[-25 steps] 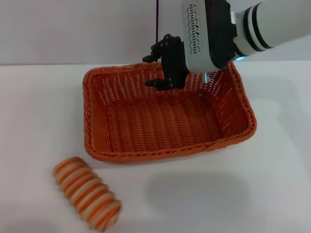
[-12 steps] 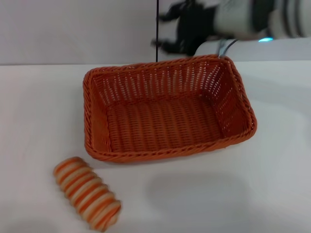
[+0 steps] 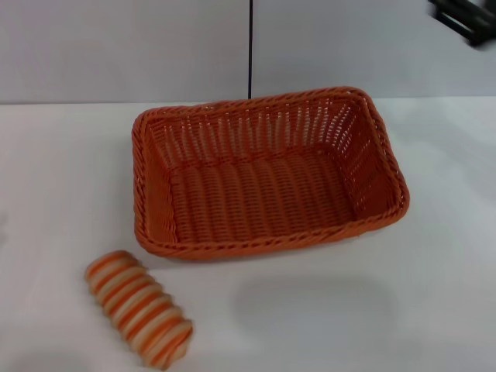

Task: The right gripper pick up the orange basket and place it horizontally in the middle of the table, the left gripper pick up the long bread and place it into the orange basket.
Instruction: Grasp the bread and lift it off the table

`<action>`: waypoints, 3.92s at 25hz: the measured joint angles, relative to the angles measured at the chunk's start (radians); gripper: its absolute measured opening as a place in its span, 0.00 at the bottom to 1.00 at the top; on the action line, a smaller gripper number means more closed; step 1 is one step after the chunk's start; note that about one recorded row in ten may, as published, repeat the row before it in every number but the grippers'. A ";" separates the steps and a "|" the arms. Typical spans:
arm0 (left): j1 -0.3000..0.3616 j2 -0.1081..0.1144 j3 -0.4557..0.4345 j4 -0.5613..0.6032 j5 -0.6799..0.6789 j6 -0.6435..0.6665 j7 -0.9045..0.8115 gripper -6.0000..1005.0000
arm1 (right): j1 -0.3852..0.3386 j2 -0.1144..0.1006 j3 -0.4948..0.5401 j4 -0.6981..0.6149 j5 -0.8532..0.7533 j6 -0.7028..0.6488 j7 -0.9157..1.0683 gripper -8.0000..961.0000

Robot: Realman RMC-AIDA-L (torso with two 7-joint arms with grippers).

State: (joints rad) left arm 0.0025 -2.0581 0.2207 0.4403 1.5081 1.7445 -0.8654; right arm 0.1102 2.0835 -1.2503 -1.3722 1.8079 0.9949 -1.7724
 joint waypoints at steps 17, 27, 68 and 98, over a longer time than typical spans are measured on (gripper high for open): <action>-0.228 0.044 0.098 0.446 0.659 0.040 -0.574 0.81 | -0.140 -0.007 0.356 0.886 0.646 0.673 -0.486 0.55; -0.352 0.004 0.144 0.460 0.966 0.053 -0.673 0.81 | -0.121 -0.009 0.374 0.896 0.647 0.687 -0.479 0.55; -0.356 0.000 0.213 0.262 0.901 -0.109 -0.587 0.62 | -0.121 -0.013 0.393 0.957 0.648 0.681 -0.483 0.55; -0.357 0.036 0.160 0.273 0.899 -0.016 -0.552 0.37 | -0.096 -0.013 0.393 0.959 0.648 0.679 -0.479 0.55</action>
State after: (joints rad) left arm -0.3543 -2.0219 0.3804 0.7131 2.4075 1.7280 -1.4171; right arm 0.0145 2.0709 -0.8575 -0.4128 2.4559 1.6735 -2.2518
